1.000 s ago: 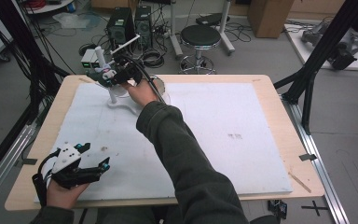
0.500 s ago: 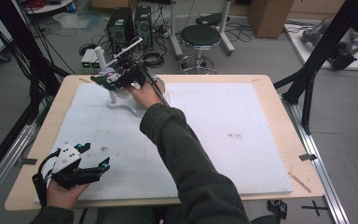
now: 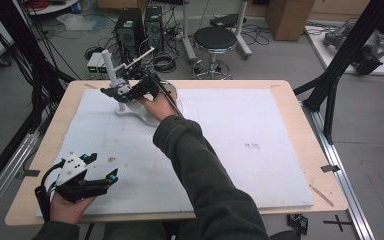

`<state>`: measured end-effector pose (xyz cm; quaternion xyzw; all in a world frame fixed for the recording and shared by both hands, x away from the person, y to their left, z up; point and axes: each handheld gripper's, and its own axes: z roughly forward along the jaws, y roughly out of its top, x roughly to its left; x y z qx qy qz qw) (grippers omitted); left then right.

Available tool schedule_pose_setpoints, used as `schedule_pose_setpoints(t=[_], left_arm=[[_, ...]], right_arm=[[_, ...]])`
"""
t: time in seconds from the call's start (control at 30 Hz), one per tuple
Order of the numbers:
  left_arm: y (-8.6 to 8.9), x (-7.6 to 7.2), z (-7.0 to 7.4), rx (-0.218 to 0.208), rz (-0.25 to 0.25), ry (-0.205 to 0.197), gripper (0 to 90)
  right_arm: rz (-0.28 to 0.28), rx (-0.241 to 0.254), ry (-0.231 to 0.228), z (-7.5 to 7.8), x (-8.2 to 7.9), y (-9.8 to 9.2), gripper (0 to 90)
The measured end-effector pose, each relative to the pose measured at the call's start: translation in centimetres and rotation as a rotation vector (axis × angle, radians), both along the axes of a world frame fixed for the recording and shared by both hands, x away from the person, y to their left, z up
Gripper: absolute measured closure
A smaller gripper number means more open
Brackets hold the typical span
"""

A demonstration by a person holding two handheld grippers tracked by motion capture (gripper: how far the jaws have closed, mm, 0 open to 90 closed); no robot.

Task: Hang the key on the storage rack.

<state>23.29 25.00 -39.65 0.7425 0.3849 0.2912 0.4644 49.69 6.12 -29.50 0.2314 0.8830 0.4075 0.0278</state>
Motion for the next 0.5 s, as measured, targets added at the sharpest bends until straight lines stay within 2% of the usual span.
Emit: schedule_pose_setpoints(t=[0.27, 0.5], left_arm=[[0.1, 0.0, 0.0, -0.003, 0.001, -0.001, 17.0], [0.0, 0.1, 0.0, -0.004, 0.004, 0.0, 16.9]], right_arm=[[0.01, -0.017, -0.004, -0.4, -0.2, 0.5, 50.2], [0.013, -0.034, 0.011, -1.1, -0.4, 0.9, 49.8]])
